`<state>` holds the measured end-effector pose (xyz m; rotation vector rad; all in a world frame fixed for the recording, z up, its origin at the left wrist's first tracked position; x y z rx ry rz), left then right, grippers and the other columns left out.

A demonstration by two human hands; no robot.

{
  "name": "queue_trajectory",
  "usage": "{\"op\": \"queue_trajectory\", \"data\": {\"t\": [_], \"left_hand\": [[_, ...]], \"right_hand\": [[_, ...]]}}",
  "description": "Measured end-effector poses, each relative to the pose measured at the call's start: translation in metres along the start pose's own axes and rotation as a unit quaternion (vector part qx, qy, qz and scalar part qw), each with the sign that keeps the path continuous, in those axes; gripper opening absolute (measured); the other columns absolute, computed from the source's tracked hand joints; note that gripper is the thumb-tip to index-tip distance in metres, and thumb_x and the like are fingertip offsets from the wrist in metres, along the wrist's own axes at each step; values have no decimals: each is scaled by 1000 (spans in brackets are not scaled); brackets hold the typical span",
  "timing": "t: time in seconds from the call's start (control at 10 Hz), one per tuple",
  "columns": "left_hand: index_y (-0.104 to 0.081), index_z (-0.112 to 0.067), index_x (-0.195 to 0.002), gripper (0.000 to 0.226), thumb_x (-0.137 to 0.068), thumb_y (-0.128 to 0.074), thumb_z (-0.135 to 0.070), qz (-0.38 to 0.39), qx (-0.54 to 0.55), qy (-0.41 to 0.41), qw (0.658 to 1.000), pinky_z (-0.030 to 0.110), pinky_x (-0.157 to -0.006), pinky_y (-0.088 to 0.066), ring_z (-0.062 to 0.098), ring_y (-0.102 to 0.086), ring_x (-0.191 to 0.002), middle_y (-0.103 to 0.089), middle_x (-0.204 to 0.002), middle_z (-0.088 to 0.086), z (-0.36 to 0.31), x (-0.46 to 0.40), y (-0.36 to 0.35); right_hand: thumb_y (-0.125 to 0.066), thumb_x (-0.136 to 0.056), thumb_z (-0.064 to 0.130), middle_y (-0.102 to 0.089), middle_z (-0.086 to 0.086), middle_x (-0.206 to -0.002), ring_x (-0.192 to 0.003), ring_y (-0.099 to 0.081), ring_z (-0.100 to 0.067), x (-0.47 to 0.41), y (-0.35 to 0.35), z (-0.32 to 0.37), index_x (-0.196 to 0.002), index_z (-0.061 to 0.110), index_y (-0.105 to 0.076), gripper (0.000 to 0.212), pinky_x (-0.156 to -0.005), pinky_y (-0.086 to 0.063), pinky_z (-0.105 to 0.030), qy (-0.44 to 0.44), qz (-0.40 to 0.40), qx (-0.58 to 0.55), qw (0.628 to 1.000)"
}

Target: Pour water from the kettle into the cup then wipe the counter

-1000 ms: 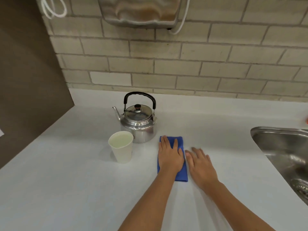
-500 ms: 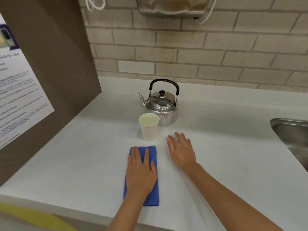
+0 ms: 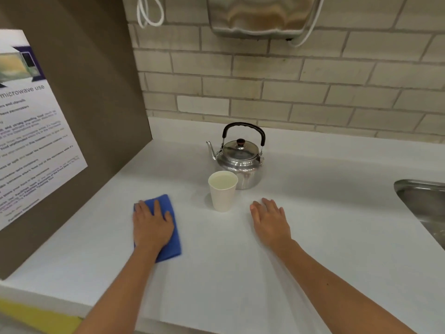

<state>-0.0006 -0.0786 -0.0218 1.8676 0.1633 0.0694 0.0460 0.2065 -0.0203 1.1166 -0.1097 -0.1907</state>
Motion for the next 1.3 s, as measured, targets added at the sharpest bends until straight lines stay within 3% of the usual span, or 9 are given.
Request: {"op": "queue_trajectory", "data": {"t": [0.1, 0.2, 0.3, 0.5, 0.7, 1.0, 1.2, 1.3], "left_hand": [[-10, -5, -146, 57, -98, -22, -33, -3, -40, -2, 999, 44, -118, -3, 42, -7, -142, -7, -152, 33, -20, -8, -5], [-10, -9, -147, 57, -98, -22, -36, 6, -23, -107, 994, 40, -118, 0, 36, -4, -144, -6, -154, 28, -47, 13, -24], [-6, -17, -147, 57, -97, -22, -40, 53, 18, -152, 987, 35, -118, 2, 26, 4, -146, 3, -158, 16, -28, 11, -29], [-9, -14, -147, 57, -98, -26, -37, 49, 13, -113, 992, 39, -120, -3, 31, 0, -146, -1, -157, 20, 13, -76, -13], [-6, -12, -147, 56, -99, -23, -34, 65, -35, -180, 981, 40, -120, -1, 34, -3, -145, -2, -156, 23, -36, -146, -25], [-6, -13, -147, 56, -99, -22, -35, 78, -37, -251, 964, 39, -119, 0, 31, -2, -146, -2, -157, 22, -54, -150, -38], [-8, -13, -147, 55, -99, -23, -34, 84, -29, -244, 966, 40, -120, -3, 32, -3, -145, -2, -156, 22, -55, -147, -34], [-14, -10, -146, 53, -99, -23, -32, 74, 28, -223, 972, 42, -120, -4, 32, -4, -145, -5, -157, 19, -62, -148, -21]], "right_hand": [[-20, -99, 38, -28, -6, -151, -143, -13, -23, -5, -1, -1, -137, 20, -36, 45, -118, -9, -43, 1, -12, 1, 1000], [-20, -99, 37, -30, -5, -150, -142, -16, -24, -10, -2, -1, -139, 19, -33, 46, -118, -11, -43, 0, -23, 0, 1000], [-21, -99, 36, -31, -4, -151, -142, -17, -24, -17, -1, -4, -141, 18, -29, 47, -118, -11, -43, -15, -31, -5, 999], [-24, -99, 34, -37, -5, -147, -139, -23, -23, -36, 9, -15, -140, 15, -32, 46, -115, -17, -43, -53, -65, 0, 996], [-26, -98, 33, -38, -3, -146, -139, -23, -22, -48, 5, -14, -137, 16, -37, 44, -114, -18, -42, -80, -93, 21, 992], [-26, -98, 33, -44, -1, -141, -133, -31, -21, -50, 11, 0, -135, 15, -40, 43, -111, -24, -41, -102, -107, 18, 989], [-26, -98, 36, -46, -5, -141, -133, -34, -23, -55, 19, 2, -137, 17, -38, 44, -112, -24, -40, -122, -98, 0, 988], [-35, -97, 31, -47, -12, -138, -129, -39, -29, -63, 36, 5, -135, 13, -42, 42, -108, -30, -41, -114, -148, 33, 982]]}}
Point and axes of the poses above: each hand's wrist, its own x-axis away from the middle knuckle, its own y-axis out of the back of the hand, z = x × y, the point moved 4 cm from there along -x, towards the middle knuckle
